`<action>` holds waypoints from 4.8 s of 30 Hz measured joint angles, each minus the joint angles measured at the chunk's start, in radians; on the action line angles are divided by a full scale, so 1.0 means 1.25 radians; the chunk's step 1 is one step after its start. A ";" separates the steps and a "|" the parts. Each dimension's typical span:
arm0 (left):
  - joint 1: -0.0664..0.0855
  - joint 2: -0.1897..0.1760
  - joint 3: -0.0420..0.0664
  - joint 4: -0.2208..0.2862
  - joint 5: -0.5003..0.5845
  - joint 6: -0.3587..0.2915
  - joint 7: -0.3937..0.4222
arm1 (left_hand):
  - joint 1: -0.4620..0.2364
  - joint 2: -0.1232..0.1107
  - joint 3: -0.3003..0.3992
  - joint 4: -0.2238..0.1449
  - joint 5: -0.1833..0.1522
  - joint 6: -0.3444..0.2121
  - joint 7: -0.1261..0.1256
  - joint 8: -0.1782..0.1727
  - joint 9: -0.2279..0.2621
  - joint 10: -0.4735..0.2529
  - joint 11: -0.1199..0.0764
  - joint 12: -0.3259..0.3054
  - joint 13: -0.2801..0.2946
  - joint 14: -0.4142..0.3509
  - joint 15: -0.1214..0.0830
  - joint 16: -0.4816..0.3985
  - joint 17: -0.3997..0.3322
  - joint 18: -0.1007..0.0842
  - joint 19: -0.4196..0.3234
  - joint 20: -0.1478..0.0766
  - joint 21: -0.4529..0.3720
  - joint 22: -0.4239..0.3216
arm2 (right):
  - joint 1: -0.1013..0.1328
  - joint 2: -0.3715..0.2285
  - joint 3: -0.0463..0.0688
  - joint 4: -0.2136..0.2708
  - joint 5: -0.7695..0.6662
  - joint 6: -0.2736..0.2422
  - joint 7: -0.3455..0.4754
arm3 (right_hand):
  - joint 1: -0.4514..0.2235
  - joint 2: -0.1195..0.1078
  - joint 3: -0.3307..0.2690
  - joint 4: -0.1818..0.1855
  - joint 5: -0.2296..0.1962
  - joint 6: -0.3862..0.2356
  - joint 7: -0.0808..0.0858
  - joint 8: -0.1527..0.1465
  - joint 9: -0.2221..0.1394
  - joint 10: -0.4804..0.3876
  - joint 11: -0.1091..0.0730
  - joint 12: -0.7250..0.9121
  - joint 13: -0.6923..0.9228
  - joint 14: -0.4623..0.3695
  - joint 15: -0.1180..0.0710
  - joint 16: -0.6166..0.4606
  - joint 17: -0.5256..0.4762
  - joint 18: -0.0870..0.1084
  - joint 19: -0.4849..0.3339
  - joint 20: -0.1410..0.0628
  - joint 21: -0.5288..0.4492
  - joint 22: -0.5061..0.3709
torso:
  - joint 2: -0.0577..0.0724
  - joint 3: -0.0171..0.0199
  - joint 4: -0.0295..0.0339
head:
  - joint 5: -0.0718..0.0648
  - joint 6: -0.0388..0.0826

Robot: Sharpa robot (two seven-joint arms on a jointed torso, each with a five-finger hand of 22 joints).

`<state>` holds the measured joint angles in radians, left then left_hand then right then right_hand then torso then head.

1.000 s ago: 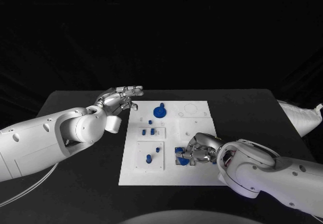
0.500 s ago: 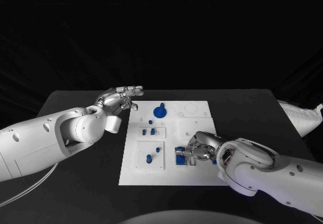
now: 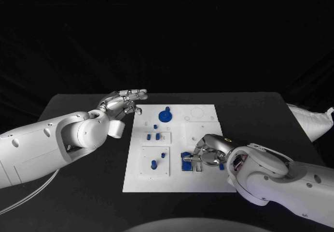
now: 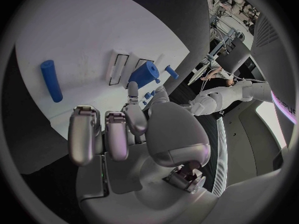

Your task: Assemble the parts on the task board

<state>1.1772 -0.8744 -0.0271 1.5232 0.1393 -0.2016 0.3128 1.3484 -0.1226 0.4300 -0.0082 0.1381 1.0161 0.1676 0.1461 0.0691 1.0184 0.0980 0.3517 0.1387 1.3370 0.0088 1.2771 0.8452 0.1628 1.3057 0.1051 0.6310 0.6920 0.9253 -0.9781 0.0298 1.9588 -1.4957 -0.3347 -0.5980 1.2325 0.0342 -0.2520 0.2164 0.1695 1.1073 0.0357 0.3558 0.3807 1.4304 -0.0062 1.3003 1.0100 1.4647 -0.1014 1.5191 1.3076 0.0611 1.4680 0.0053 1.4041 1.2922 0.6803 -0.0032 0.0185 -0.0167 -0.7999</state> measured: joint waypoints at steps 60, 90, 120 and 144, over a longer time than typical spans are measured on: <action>-0.001 -0.004 -0.001 0.002 0.000 0.000 -0.007 | 0.000 0.000 0.000 0.000 0.000 0.000 0.000 0.000 0.000 -0.003 0.003 0.000 0.000 0.000 0.000 0.000 -0.001 0.000 0.000 0.000 0.000 -0.001 | 0.016 -0.184 0.004 0.012 -0.066 0.035 0.045 | 0.045 -0.009 0.057 -0.015 -0.026 -0.062 0.036 -0.087 -0.005 -0.005 0.020 0.003 -0.022 0.003 0.023 0.005 0.000 0.000 -0.001 0.019 0.008 0.012 | 0.000 0.0004 -0.0051 | -0.020 0.006; -0.003 -0.007 -0.001 0.002 0.000 0.000 -0.007 | 0.000 0.000 0.000 0.000 0.000 0.000 0.000 0.000 0.000 -0.003 0.003 0.000 0.000 0.000 0.000 0.000 -0.001 0.000 0.000 0.000 0.000 -0.001 | -0.022 -0.118 0.008 -0.030 -0.192 0.121 0.022 | 0.144 -0.010 0.167 -0.113 -0.083 -0.023 0.029 -0.119 -0.009 -0.014 0.040 0.012 -0.015 0.000 0.025 0.005 0.000 0.000 -0.001 0.019 0.008 0.012 | 0.001 0.0008 -0.0046 | -0.019 0.001; -0.003 -0.009 -0.001 0.004 -0.002 0.000 -0.008 | 0.000 0.000 0.000 0.000 0.000 0.000 0.000 0.000 0.000 -0.003 0.003 0.006 0.000 -0.003 0.003 0.000 -0.001 0.000 0.000 0.000 0.000 0.000 | -0.026 -0.092 0.014 -0.034 -0.237 0.146 0.017 | 0.146 -0.054 0.317 -0.108 0.132 0.008 0.039 -0.175 -0.069 -0.015 0.042 0.012 -0.121 0.001 0.027 0.010 0.000 0.000 -0.001 0.019 0.011 0.013 | 0.000 -0.0002 -0.0038 | -0.022 -0.004; -0.003 -0.008 -0.001 0.009 -0.003 0.000 -0.008 | 0.000 0.000 0.000 0.000 0.000 0.000 0.000 0.003 0.000 -0.006 0.000 0.006 0.000 -0.003 0.003 0.000 -0.002 0.000 0.000 0.000 0.000 0.000 | -0.029 -0.094 0.007 0.017 0.014 -0.027 0.005 | 0.057 -0.094 0.397 -0.129 0.154 0.022 0.035 -0.180 -0.079 -0.015 0.041 0.018 -0.144 0.001 0.020 0.013 0.000 0.000 -0.002 0.019 0.017 0.012 | 0.000 0.0000 -0.0036 | -0.019 -0.008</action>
<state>1.1732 -0.8846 -0.0282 1.5338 0.1355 -0.2013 0.3027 1.3484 -0.1226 0.4301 -0.0081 0.1381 1.0162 0.1675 0.1500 0.0691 1.0112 0.0981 0.3596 0.1387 1.3333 0.0126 1.2771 0.8422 0.1627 1.3057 0.1051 0.6310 0.6915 0.8889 -1.0951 0.0389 1.9794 -1.4779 -0.3682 -0.5921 1.3034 -0.0834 0.2443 0.0554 0.3624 1.1349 0.0798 0.1310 0.2816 1.4113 0.0447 1.3234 0.8300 1.4654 -0.0768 1.5357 1.3081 0.0612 1.4661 0.0291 1.4254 1.3077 0.6808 -0.0032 0.0140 -0.0403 -0.8098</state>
